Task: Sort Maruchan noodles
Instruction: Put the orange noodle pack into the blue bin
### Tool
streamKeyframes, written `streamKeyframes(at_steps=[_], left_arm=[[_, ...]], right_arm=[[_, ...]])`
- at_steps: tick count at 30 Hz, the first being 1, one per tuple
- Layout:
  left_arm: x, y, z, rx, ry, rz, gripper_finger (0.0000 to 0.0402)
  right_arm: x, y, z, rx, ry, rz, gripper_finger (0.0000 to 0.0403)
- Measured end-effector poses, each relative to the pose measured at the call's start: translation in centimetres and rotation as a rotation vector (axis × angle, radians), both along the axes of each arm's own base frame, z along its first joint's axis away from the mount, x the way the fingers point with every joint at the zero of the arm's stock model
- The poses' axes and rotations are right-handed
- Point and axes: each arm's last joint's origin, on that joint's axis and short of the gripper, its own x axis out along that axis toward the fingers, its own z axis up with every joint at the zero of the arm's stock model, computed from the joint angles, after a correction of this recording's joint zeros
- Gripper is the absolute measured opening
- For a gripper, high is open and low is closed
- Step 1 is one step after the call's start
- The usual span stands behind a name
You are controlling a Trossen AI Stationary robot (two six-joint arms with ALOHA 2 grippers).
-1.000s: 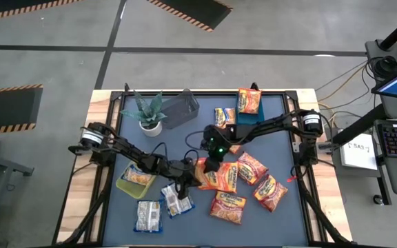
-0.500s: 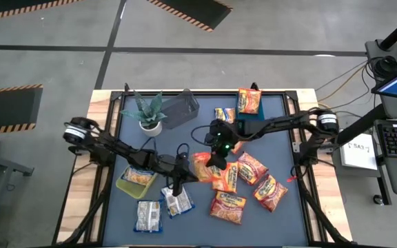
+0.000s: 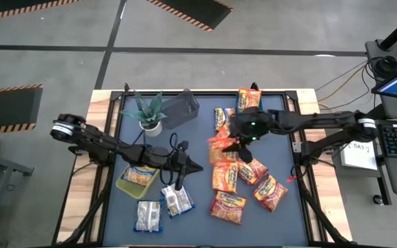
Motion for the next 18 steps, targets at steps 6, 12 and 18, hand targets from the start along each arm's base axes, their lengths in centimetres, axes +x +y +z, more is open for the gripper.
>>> streamKeyframes(at_steps=[6, 12, 18], left_arm=[[0.9, 0.8, 1.6, 0.012, -0.040, 0.035, 0.0024], [1.3, 2.6, 1.8, 0.012, -0.042, 0.090, 0.0074], [1.6, 5.1, 1.9, 0.012, -0.049, 0.171, 0.0129]], right_arm=[[-2.9, -0.3, -0.2, -0.044, -0.115, -0.019, 0.0105], [-5.0, -0.9, -0.8, -0.085, -0.234, -0.052, 0.0105], [-6.0, -1.8, -1.4, -0.145, -0.318, -0.085, 0.0105]])
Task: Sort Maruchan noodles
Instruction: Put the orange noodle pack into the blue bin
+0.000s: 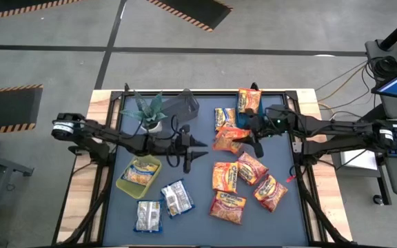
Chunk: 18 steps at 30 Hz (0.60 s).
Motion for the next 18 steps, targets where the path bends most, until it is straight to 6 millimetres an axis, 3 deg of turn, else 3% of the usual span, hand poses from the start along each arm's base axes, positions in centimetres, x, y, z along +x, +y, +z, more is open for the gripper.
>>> streamKeyframes(at_steps=[8, 18], left_arm=[[0.5, 3.3, 1.2, 0.043, -0.034, 0.095, 0.0182], [0.7, 3.5, 1.6, 0.056, -0.046, 0.072, 0.0211]], right_arm=[[0.3, -2.1, -0.8, -0.038, -0.023, -0.083, 0.0105], [1.8, -0.9, -2.2, 0.022, 0.027, -0.029, 0.0105]])
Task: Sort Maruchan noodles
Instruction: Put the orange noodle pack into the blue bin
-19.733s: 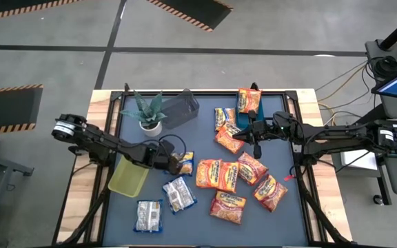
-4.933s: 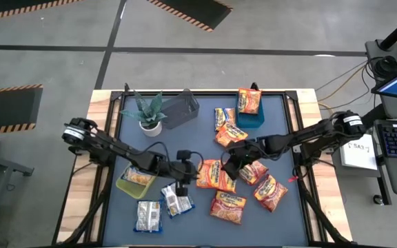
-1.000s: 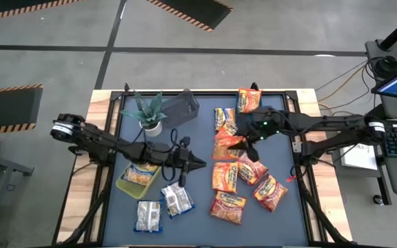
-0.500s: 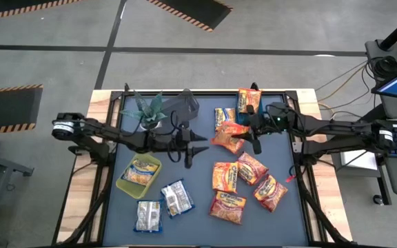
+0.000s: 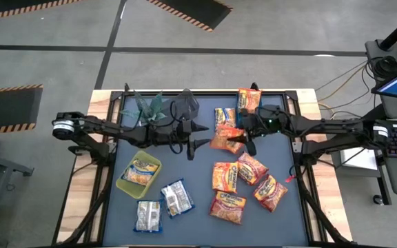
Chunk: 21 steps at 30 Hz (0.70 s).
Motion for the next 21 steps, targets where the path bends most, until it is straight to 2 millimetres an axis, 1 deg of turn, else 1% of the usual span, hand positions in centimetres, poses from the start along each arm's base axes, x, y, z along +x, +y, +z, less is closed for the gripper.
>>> streamKeyframes(at_steps=[6, 11, 16, 21], left_arm=[[0.3, 0.4, -0.7, 0.002, 0.021, -0.024, 0.0213], [0.7, 1.1, -1.7, -0.010, 0.040, -0.097, 0.0214], [1.3, 1.9, -2.5, -0.014, 0.022, -0.092, 0.0214], [1.7, 2.0, -3.4, -0.012, 0.026, -0.090, 0.0211]], right_arm=[[0.9, -0.1, 0.2, -0.088, -0.019, -0.030, 0.0105], [1.7, -0.4, 0.5, -0.126, -0.009, -0.032, 0.0105], [3.0, -0.5, 0.5, -0.157, -0.006, 0.003, 0.0105], [3.8, -0.6, 0.2, -0.163, 0.011, 0.020, 0.0105]])
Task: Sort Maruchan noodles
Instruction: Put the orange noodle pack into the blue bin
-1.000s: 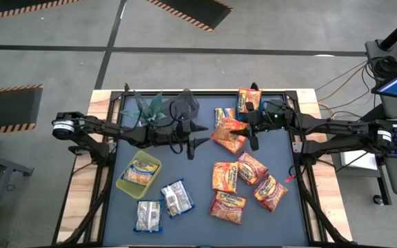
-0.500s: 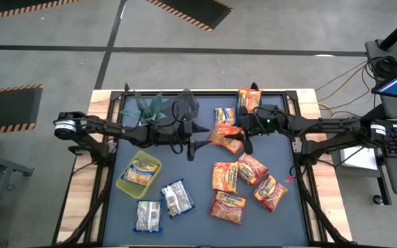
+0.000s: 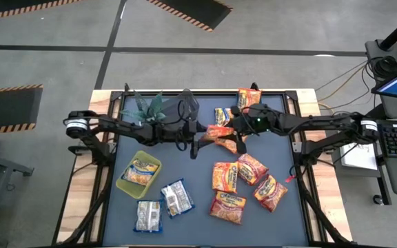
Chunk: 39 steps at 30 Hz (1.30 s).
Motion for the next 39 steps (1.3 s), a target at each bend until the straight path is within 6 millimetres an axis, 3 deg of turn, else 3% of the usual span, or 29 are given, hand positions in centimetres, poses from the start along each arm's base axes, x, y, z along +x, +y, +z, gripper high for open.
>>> streamKeyframes(at_steps=[7, 11, 18, 25, 32, 39], left_arm=[[0.1, 0.0, -0.2, 0.043, 0.010, 0.046, 0.0156], [0.0, 0.1, -0.2, 0.060, 0.013, 0.075, 0.0112], [0.0, 0.2, -0.4, 0.068, 0.026, 0.107, 0.0116], [-0.1, 0.3, -0.9, 0.102, 0.085, 0.188, 0.0135], [-0.1, 0.3, -0.9, 0.105, 0.085, 0.191, 0.0114], [-0.1, 0.3, -0.8, 0.106, 0.083, 0.191, 0.0126]], right_arm=[[0.0, 0.0, 0.4, -0.041, -0.015, 0.008, 0.0110], [0.0, -0.2, 0.4, 0.021, -0.009, -0.098, 0.0138], [-0.3, -0.2, 0.6, 0.065, 0.002, -0.133, 0.0203], [-0.3, -0.4, 3.8, 0.061, 0.132, -0.167, 0.0244], [1.5, -0.9, 5.0, 0.081, 0.346, -0.182, 0.0253], [4.2, -1.6, 4.2, 0.052, 0.486, -0.149, 0.0233]])
